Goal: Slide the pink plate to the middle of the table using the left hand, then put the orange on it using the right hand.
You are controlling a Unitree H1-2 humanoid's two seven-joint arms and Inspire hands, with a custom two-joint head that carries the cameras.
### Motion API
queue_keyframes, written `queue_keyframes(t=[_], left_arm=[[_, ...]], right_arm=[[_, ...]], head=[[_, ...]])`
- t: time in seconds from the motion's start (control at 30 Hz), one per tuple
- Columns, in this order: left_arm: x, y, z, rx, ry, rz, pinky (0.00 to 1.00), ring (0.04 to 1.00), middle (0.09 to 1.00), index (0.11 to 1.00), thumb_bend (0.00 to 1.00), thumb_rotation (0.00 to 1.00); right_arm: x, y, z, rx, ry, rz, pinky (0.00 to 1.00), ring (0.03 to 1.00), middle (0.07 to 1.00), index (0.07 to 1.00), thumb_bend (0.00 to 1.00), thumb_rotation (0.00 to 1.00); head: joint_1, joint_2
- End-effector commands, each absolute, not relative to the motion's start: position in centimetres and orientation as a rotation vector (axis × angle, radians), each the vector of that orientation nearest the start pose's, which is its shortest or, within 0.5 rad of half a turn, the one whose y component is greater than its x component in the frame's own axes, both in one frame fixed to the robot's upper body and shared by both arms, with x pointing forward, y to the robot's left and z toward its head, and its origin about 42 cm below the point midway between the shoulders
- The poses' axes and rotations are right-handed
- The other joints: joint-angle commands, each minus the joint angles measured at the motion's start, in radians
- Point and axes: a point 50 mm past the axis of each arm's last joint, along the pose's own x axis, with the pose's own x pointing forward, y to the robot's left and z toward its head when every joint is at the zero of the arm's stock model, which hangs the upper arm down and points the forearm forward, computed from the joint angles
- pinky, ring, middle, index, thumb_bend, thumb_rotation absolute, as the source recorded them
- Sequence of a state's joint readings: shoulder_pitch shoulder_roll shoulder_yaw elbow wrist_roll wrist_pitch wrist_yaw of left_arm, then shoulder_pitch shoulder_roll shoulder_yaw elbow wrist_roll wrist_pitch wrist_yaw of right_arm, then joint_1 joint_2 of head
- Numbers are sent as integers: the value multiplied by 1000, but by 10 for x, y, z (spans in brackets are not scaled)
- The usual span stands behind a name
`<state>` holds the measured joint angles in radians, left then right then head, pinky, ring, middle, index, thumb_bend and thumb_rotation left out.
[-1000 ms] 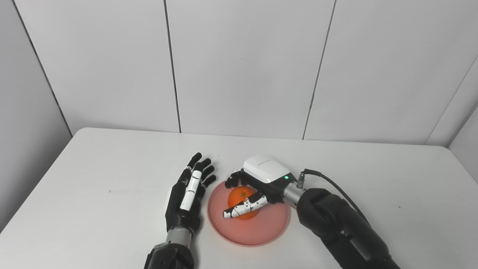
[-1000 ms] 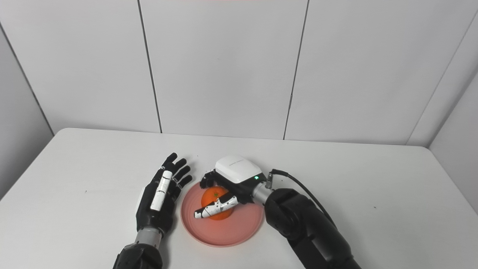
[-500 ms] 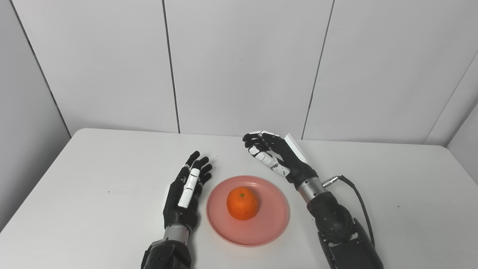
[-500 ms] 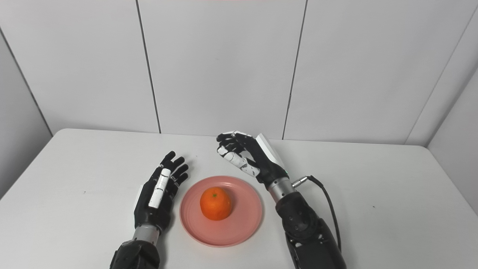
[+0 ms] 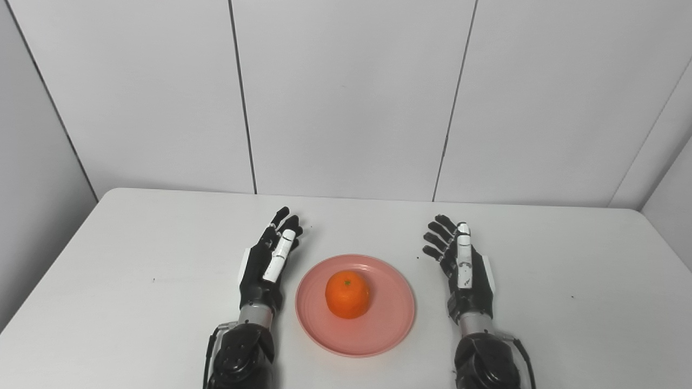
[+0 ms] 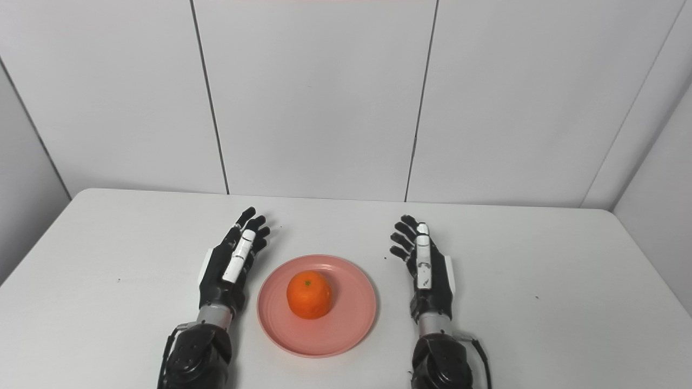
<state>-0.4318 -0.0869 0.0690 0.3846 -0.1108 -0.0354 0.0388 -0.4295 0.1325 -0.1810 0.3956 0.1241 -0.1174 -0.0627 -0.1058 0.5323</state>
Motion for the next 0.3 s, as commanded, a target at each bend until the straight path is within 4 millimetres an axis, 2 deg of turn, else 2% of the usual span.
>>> queue_keyframes(t=[0.0, 0.13, 0.27], left_arm=[[425, 150, 144, -185, -77, -19, 956, 911, 937, 922, 718, 682], [425, 141, 142, -232, -36, -9, 997, 984, 988, 984, 691, 701], [421, 136, 139, -259, -17, -37, 1000, 1000, 1000, 1000, 704, 755]], right_arm=[[406, -164, 125, 364, -98, -135, 828, 841, 850, 844, 864, 997], [396, -165, 102, 393, -77, -177, 886, 882, 886, 883, 857, 1000], [393, -164, 87, 363, -62, -176, 982, 955, 951, 947, 840, 1000]], head=[[-1, 2], [6, 9], [7, 7]])
